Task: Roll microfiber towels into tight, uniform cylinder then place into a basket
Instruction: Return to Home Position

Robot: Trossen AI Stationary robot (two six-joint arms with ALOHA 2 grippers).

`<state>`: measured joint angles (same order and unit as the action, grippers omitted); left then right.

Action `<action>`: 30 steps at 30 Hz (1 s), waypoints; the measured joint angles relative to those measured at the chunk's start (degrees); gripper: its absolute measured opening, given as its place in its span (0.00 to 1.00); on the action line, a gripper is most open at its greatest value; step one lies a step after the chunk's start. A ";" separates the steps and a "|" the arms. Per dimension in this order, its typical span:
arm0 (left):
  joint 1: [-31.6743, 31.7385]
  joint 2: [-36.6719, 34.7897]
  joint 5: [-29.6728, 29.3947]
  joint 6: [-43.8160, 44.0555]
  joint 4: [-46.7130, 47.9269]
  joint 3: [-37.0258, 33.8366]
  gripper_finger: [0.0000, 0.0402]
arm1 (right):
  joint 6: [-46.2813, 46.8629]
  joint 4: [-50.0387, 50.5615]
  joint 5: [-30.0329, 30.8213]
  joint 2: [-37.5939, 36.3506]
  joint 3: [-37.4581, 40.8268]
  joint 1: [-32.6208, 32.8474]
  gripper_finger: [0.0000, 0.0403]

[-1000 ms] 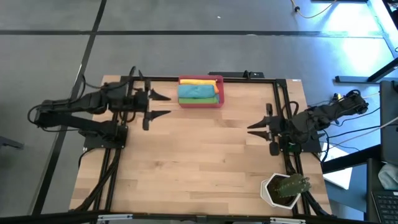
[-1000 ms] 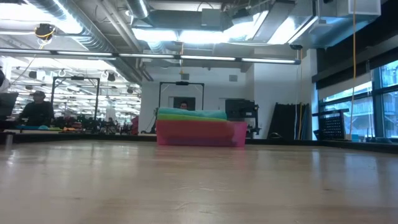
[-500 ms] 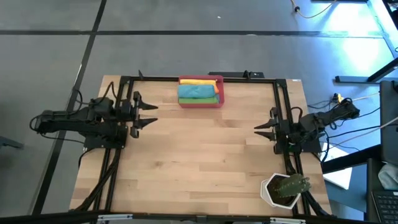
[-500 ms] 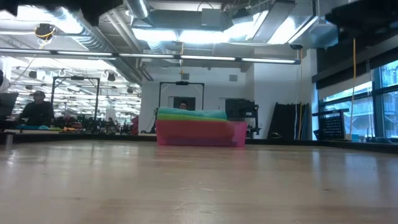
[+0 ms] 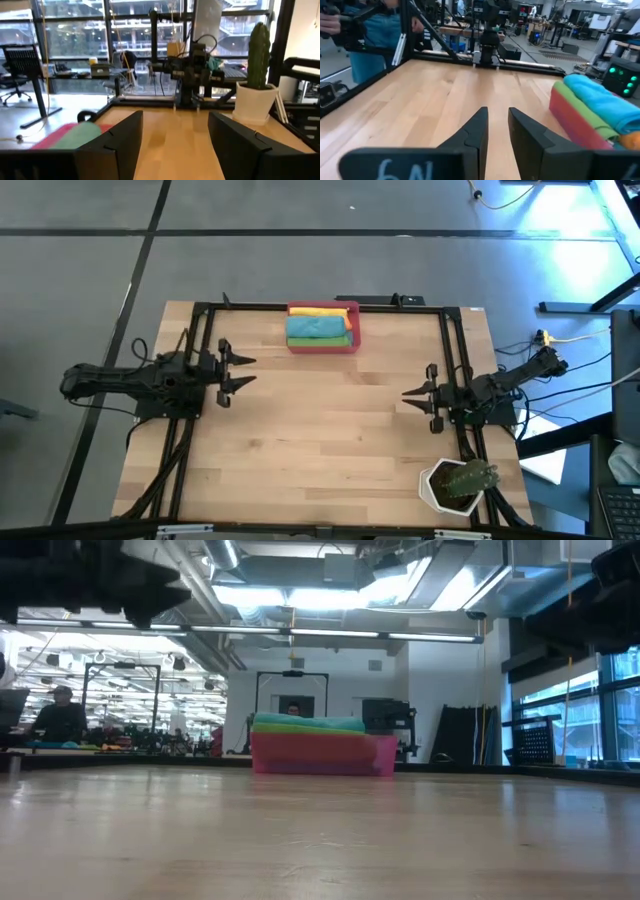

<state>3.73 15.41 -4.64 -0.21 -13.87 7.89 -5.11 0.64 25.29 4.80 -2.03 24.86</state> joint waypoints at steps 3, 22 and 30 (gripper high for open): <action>-0.02 -0.01 0.00 2.07 -0.93 -2.54 0.53 | 0.25 -2.14 0.62 -0.09 0.51 -0.09 0.19; -0.15 -0.62 1.05 2.19 -0.84 -7.44 0.53 | 6.17 -2.09 0.62 -0.09 0.58 -0.11 0.19; -0.15 -0.58 1.09 2.17 -0.79 -7.44 0.53 | 6.17 -2.07 0.62 -0.07 0.58 -0.10 0.19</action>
